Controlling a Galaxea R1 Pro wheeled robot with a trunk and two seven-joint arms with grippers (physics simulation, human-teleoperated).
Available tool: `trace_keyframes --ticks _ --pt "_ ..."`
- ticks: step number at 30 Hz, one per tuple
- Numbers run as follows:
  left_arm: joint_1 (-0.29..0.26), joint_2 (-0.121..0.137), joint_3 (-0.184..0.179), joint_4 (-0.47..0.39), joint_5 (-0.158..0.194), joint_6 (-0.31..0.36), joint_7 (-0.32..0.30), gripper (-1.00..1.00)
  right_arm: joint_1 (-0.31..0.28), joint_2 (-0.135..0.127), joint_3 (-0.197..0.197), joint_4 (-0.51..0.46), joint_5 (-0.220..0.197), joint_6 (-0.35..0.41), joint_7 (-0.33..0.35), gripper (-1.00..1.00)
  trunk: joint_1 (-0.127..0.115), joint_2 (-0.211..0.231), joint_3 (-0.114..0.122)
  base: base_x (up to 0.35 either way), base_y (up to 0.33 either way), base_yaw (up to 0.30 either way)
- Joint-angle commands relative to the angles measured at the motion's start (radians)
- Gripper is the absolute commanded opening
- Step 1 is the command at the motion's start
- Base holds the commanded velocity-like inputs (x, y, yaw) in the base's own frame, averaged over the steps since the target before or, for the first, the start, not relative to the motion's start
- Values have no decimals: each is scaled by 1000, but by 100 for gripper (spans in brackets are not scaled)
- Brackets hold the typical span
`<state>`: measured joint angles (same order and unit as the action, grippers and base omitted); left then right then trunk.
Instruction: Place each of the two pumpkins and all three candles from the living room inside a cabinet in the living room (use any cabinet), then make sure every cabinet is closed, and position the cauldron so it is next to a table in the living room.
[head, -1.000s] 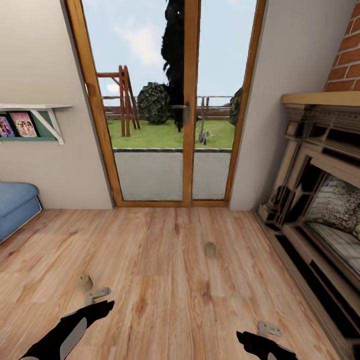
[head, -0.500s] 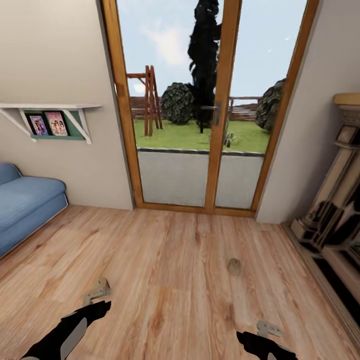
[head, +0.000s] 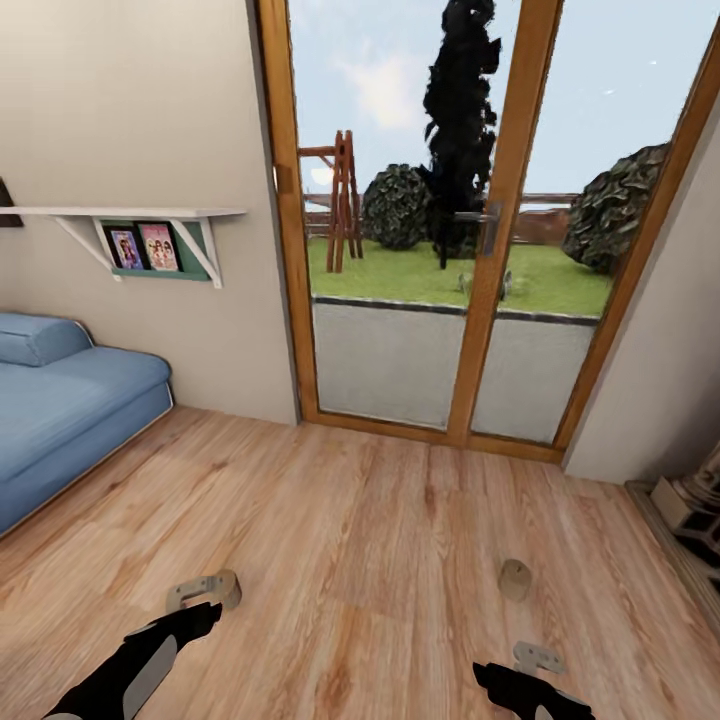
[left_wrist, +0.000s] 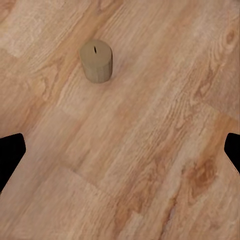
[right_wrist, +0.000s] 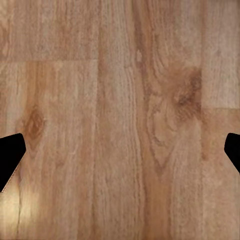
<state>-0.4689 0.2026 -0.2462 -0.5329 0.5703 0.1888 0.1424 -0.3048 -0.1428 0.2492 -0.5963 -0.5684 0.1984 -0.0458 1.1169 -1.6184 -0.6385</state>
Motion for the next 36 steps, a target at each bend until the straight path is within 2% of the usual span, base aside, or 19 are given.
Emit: trace_keyframes --ticks 1,7,16,23,32,36 --pt "-1 1 -8 -2 10 3 9 100 0 -1 6 -2 -7 1 -5 100 1 0 -1 322 0 48" --pt "-1 1 -8 -2 10 3 9 100 1 -1 22 -1 -6 -51 -5 100 1 0 -1 324 0 16" --pt "-1 1 -8 -2 10 3 10 100 1 -2 27 0 -8 -62 -5 100 1 0 -1 334 0 17" --pt "-1 1 -8 -2 10 3 10 100 1 -1 30 0 -8 -59 -6 100 1 0 -1 311 31 238" --pt "-1 1 -8 -2 10 2 10 100 1 -1 30 0 -8 -59 -6 100 1 0 -1 180 168 281" --pt "-1 1 -8 -2 10 2 9 100 1 -1 29 0 -8 -61 -6 100 1 0 -1 205 52 121"
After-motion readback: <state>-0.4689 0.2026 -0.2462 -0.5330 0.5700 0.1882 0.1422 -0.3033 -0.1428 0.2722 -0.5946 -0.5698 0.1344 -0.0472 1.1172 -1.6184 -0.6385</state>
